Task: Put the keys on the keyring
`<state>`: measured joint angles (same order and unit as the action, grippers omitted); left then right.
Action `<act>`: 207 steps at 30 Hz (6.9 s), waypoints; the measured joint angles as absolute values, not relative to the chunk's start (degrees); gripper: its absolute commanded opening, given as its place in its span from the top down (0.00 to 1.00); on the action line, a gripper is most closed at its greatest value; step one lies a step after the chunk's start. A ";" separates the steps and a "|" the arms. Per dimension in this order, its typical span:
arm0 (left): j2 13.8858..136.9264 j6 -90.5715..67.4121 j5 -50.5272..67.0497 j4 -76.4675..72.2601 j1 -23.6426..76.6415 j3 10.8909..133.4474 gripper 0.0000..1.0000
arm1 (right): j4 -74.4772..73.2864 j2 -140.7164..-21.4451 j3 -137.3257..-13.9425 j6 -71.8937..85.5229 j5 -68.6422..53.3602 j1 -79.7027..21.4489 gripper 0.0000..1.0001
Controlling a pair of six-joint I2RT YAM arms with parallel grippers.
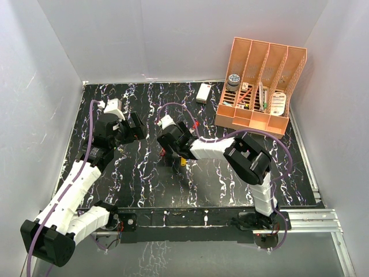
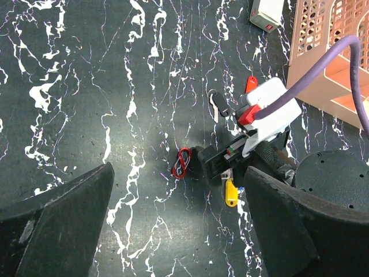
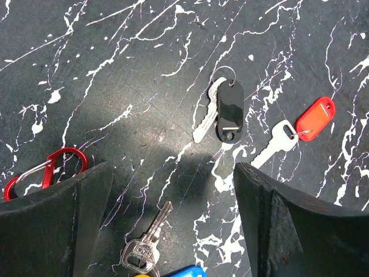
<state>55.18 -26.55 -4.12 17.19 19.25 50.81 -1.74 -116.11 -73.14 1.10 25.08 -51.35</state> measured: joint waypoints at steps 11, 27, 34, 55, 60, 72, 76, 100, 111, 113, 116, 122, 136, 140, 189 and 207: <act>56.88 -26.24 -4.03 15.90 19.25 49.10 0.02 | -4.82 -108.42 -69.95 3.49 25.02 -50.13 0.02; 62.54 -29.19 1.06 9.02 19.25 44.95 0.05 | -3.25 -83.55 -60.36 15.86 21.17 -40.82 0.02; 70.50 -29.65 2.57 6.90 20.88 44.12 0.09 | -4.56 -81.06 -59.00 16.95 21.12 -40.69 0.02; 84.14 -29.15 -6.52 6.50 30.46 48.23 0.09 | -4.51 -78.22 -58.35 17.02 20.86 -39.64 0.02; 84.93 -28.75 -7.86 6.48 31.03 49.10 0.10 | -4.58 -77.91 -58.33 17.08 20.86 -39.64 0.02; 90.91 -28.25 -11.86 7.46 33.41 51.07 0.10 | -4.89 -75.88 -58.26 16.97 20.88 -39.62 0.02; 90.94 -28.14 -12.49 7.49 33.54 51.68 0.10 | -4.91 -75.85 -58.26 16.99 20.84 -39.62 0.02; 91.00 -27.68 -12.95 8.23 34.37 52.84 0.11 | -5.08 -75.77 -58.26 17.06 20.84 -39.57 0.02; 93.71 -27.46 -15.03 7.94 35.33 52.95 0.19 | -5.85 -74.98 -58.26 17.04 20.86 -39.57 0.02; 94.17 -27.44 -15.44 7.60 35.51 52.95 0.21 | -5.85 -74.98 -58.26 17.04 20.86 -39.55 0.02; 94.63 -27.46 -15.81 7.38 35.81 52.95 0.23 | -5.85 -74.98 -58.26 17.04 20.88 -39.42 0.02; 95.88 -27.44 -16.91 6.68 36.64 53.39 0.29 | -5.87 -74.96 -58.26 17.02 21.06 -39.31 0.02; 96.31 -27.03 -18.94 6.57 38.13 53.71 0.44 | -5.87 -74.87 -58.22 16.88 21.08 -39.22 0.02; 96.31 -27.05 -19.11 6.46 38.17 53.71 0.45 | -5.89 -74.61 -58.22 16.88 21.08 -39.13 0.02; 98.21 -27.00 -20.36 6.04 38.44 53.67 0.61 | -6.00 -74.46 -57.30 16.86 21.08 -38.54 0.02; 98.21 -27.03 -20.60 6.04 38.44 53.60 0.62 | -6.00 -73.82 -57.28 16.84 21.08 -38.50 0.02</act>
